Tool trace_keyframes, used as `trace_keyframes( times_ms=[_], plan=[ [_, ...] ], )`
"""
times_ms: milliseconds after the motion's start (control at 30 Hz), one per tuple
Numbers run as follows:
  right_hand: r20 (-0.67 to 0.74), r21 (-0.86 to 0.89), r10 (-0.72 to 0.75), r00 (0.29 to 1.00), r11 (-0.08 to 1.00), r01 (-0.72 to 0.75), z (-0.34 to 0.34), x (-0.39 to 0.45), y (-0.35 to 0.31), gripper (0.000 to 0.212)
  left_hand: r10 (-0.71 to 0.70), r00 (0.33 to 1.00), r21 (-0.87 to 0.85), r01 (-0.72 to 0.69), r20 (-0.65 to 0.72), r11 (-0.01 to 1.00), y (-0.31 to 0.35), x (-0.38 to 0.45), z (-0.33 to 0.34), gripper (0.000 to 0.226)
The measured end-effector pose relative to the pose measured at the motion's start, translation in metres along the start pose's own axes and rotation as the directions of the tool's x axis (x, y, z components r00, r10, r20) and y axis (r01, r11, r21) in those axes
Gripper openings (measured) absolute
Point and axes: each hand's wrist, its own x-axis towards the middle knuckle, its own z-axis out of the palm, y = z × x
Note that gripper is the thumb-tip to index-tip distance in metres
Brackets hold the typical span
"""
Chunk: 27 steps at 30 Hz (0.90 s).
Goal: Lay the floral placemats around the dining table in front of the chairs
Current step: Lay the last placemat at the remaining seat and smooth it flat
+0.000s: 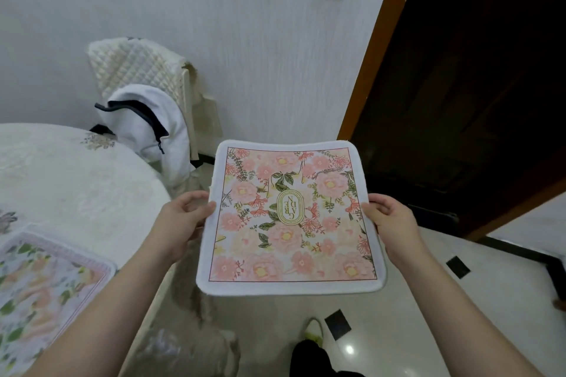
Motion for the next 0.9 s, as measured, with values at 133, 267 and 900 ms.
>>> trace_keyframes(
  times_ms=[133, 267, 900],
  plan=[
    [0.041, -0.002, 0.009, 0.999, 1.0, -0.009, -0.003, 0.061, -0.01, 0.015, -0.008, 0.999, 0.011, 0.008, -0.047, 1.0, 0.016, 0.034, 0.029, 0.011],
    [0.125, -0.01, 0.017, 0.992, 1.0, -0.016, 0.0, 0.118, -0.026, 0.015, -0.015, 0.993, 0.005, 0.016, -0.118, 1.0, 0.035, 0.063, 0.048, 0.011],
    [0.434, -0.087, 0.043, 0.9, 0.996, -0.005, 0.191, 0.298, -0.079, 0.014, -0.093, 0.901, -0.173, 0.02, -0.424, 0.985, 0.052, 0.189, -0.033, 0.01]
  ],
)
